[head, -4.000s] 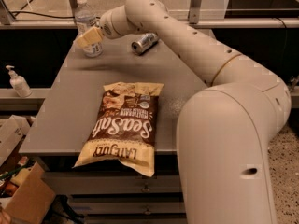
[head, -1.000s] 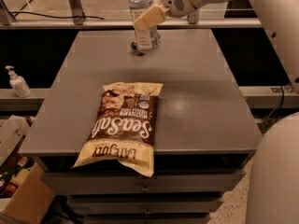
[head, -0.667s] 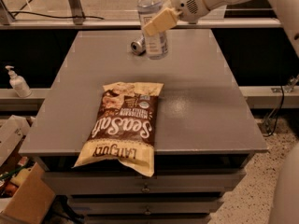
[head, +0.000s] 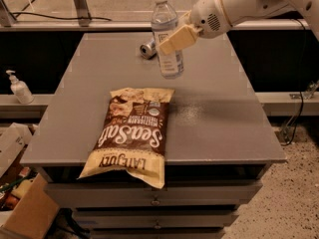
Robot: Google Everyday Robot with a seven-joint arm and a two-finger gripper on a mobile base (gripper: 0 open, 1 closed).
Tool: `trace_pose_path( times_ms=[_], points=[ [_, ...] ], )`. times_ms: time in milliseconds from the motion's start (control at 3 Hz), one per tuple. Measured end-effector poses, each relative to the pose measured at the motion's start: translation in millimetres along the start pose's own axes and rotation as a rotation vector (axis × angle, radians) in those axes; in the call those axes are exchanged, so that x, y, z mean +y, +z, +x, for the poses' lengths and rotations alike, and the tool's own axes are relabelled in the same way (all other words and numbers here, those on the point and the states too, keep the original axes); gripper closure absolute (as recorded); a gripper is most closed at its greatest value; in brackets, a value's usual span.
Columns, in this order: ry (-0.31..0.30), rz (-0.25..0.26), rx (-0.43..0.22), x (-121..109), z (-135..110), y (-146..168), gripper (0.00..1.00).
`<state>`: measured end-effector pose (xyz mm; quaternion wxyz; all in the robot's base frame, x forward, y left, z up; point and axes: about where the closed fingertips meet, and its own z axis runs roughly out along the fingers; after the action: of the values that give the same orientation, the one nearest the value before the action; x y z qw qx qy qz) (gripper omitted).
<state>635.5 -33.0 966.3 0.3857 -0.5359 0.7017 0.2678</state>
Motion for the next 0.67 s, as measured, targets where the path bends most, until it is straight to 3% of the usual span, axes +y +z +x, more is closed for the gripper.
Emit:
trace_pose_path(
  times_ms=[667],
  points=[
    [0.007, 0.013, -0.013, 3.5, 43.6, 1.8, 1.0]
  ],
)
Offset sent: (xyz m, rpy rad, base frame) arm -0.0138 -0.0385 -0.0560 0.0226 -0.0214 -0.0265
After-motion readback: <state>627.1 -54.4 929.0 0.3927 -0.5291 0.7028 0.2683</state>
